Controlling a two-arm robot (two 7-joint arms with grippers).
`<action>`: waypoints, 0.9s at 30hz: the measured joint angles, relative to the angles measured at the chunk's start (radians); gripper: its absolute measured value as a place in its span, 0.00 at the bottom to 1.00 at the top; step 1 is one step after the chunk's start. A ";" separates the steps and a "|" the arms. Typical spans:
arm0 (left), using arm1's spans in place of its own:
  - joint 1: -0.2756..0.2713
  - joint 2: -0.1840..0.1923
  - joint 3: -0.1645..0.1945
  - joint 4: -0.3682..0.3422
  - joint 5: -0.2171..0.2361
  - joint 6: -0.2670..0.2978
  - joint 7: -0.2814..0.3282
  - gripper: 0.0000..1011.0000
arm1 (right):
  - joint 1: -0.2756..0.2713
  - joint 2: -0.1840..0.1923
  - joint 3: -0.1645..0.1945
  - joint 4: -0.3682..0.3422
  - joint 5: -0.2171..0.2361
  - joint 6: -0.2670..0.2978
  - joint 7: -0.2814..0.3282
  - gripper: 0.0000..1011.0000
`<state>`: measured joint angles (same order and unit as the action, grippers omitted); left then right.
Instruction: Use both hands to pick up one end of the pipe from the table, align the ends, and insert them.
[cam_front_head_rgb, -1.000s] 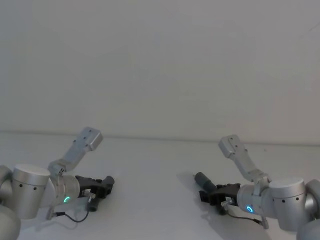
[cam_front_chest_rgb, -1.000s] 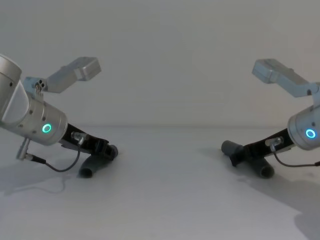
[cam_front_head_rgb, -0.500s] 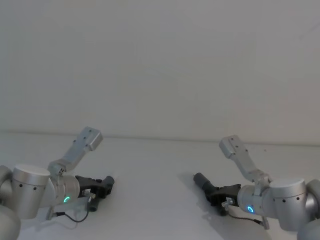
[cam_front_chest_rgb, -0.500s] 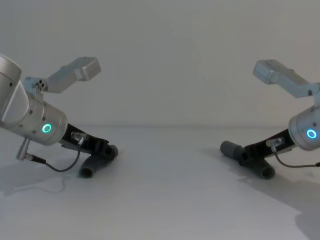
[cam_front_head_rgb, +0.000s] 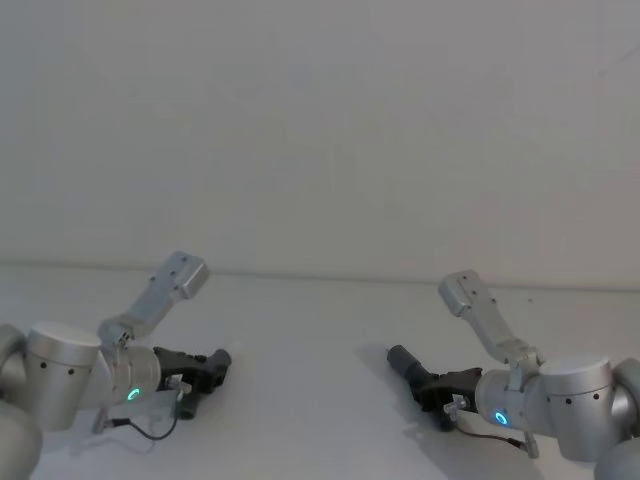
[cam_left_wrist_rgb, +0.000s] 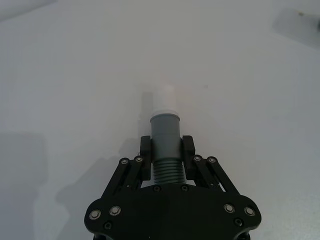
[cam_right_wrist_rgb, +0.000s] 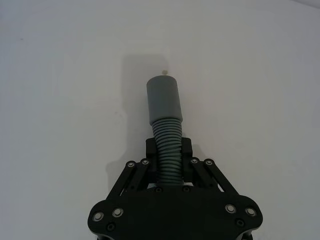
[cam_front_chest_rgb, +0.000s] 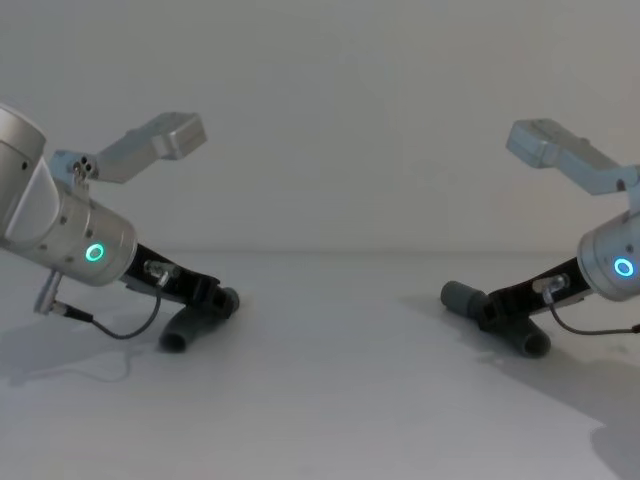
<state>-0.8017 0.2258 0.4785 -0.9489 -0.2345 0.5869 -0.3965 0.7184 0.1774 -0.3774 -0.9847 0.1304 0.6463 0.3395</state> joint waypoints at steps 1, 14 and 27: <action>-0.011 0.001 0.008 0.011 0.005 -0.012 -0.017 0.32 | 0.000 0.000 0.000 0.000 0.000 0.000 0.000 0.24; -0.096 0.020 0.067 0.088 0.047 -0.139 -0.151 0.32 | 0.000 0.000 0.000 0.000 0.000 0.001 0.001 0.24; -0.166 0.056 0.122 0.124 0.076 -0.325 -0.315 0.32 | 0.000 0.000 0.000 0.000 0.000 0.001 0.001 0.24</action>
<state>-0.9673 0.2816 0.6001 -0.8245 -0.1585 0.2621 -0.7117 0.7182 0.1774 -0.3775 -0.9845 0.1305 0.6473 0.3401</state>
